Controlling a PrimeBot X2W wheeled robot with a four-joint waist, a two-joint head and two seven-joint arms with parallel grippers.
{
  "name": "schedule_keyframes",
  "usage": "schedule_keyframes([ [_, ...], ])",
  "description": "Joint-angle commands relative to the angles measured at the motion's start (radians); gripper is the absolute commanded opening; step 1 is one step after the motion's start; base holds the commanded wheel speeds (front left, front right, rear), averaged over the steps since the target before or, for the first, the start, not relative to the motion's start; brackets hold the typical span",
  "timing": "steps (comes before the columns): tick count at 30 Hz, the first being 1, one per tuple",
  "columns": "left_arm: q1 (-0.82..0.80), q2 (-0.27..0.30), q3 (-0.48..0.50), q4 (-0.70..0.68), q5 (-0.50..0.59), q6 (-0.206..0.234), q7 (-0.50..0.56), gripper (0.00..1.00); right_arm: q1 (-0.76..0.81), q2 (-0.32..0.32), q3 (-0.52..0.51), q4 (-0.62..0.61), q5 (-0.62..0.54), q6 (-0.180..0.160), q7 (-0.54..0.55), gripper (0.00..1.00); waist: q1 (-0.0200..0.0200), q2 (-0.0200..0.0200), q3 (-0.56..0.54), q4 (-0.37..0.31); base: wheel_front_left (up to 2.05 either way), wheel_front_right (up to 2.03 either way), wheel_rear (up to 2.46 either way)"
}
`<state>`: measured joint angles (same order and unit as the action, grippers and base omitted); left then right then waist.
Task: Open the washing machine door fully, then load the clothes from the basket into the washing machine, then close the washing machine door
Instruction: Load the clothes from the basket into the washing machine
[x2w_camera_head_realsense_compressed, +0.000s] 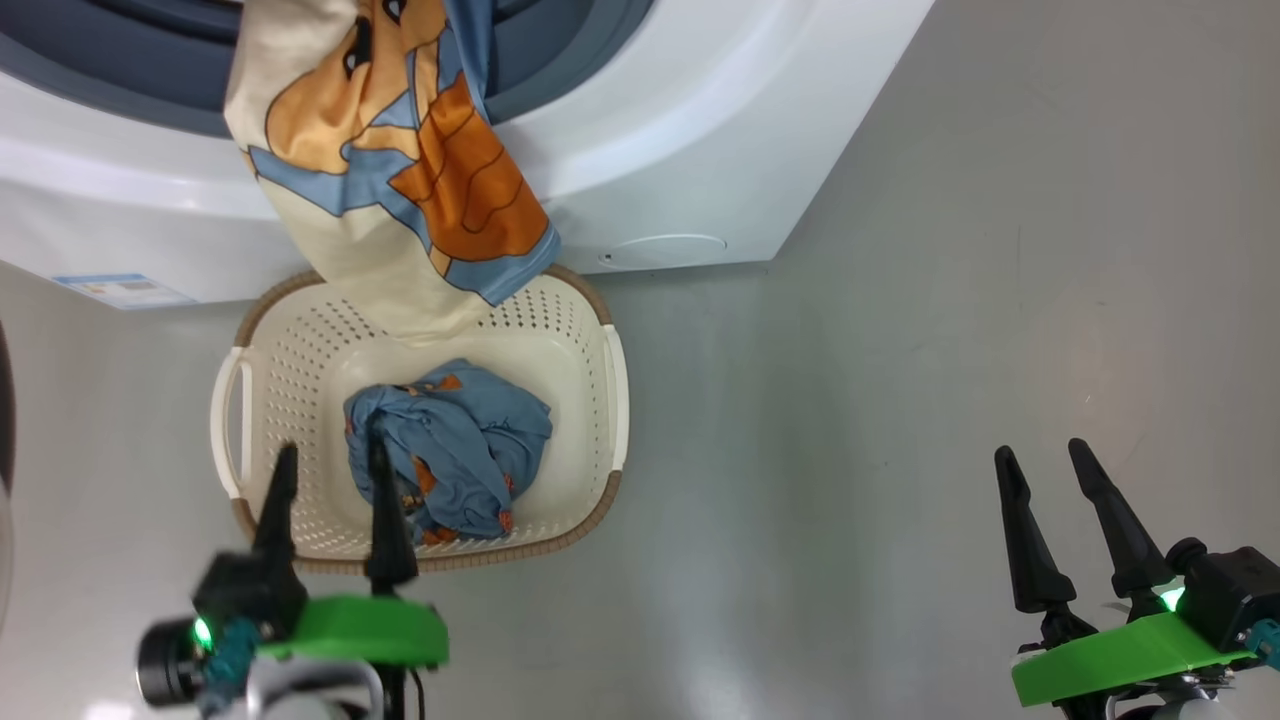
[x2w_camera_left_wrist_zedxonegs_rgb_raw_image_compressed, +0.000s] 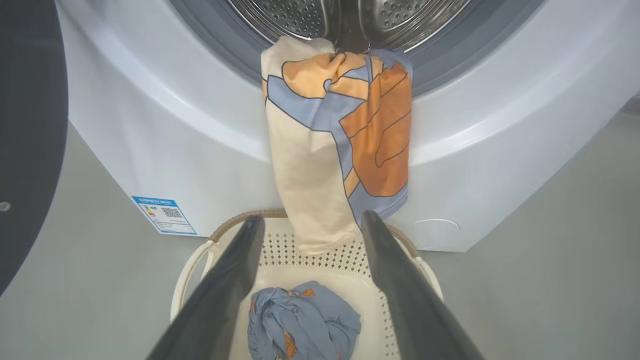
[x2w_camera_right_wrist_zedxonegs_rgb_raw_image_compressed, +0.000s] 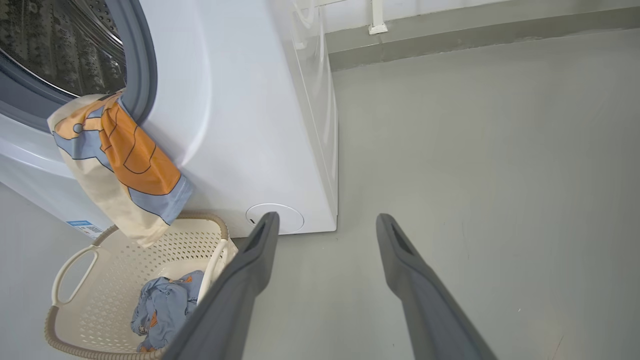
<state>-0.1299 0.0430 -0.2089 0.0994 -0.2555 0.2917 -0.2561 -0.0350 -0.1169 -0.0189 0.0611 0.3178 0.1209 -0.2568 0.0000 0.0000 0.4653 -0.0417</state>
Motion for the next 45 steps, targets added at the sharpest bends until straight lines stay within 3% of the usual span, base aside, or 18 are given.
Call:
schedule_keyframes([
  [1, -0.03, 0.008, 0.037, -0.014, -0.012, -0.007, -0.006, 1.0, 0.008, -0.011, 0.023, -0.025, -0.002, 0.01, -0.005, 1.0, 0.0, 0.0, 0.012, -0.003, 0.0, 0.0, 0.0],
  [16, -0.335, 0.007, 0.089, 0.244, -0.061, -0.121, -0.006, 1.0, -0.035, -0.028, 0.026, -0.032, 0.011, 0.01, -0.005, 1.0, 0.0, 0.0, 0.122, -0.05, 0.0, 0.0, 0.0],
  [25, -0.473, 0.007, 0.104, 0.314, -0.111, -0.172, -0.006, 1.0, -0.055, -0.039, 0.02, -0.04, 0.017, 0.01, -0.005, 1.0, 0.0, 0.0, 0.184, -0.069, 0.0, 0.0, 0.0],
  [41, -0.66, 0.007, 0.14, 0.399, -0.116, -0.198, -0.006, 1.0, -0.081, -0.057, 0.01, -0.064, 0.029, 0.01, -0.005, 1.0, 0.0, 0.0, 0.296, -0.09, 0.0, 0.0, 0.0],
  [45, -0.694, 0.007, 0.144, 0.388, -0.067, -0.175, -0.006, 0.98, -0.084, -0.058, 0.01, -0.065, 0.032, 0.01, -0.005, 1.0, 0.0, 0.0, 0.307, -0.091, 0.0, 0.0, 0.0],
])
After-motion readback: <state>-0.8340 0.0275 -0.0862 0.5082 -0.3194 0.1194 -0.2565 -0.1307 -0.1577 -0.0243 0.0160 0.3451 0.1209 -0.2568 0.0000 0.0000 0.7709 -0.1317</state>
